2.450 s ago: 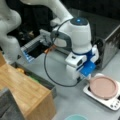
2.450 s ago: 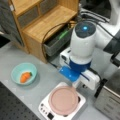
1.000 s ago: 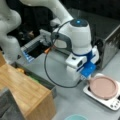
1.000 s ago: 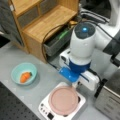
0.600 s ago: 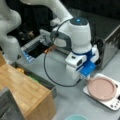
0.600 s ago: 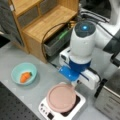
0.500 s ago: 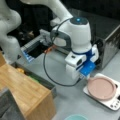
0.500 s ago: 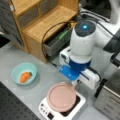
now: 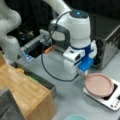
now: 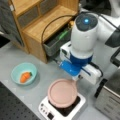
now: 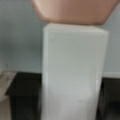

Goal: Pick up the pan. Place the pan on the table. Pick up the bowl. Place the bowl on the stove.

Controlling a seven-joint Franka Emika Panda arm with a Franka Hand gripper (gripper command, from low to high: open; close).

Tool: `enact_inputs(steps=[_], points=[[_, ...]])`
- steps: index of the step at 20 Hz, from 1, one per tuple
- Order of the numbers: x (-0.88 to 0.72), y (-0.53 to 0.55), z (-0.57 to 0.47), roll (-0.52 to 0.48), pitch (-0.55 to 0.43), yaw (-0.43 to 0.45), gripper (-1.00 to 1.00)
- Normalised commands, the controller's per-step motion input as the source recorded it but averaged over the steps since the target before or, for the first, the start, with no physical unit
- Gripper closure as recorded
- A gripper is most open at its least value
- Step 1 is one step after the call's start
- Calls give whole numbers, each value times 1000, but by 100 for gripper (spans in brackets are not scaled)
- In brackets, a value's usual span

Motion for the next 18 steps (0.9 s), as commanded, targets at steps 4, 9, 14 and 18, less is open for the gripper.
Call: enact_inputs(steps=[4,9,14,18], points=[[-246,-107,144,-26,31,143,100],[-242,-139,-1,12,-24,176,100],[-253,-142,-32,37,-61,244,100],[-320,-152,-46,76,-73,262,100]])
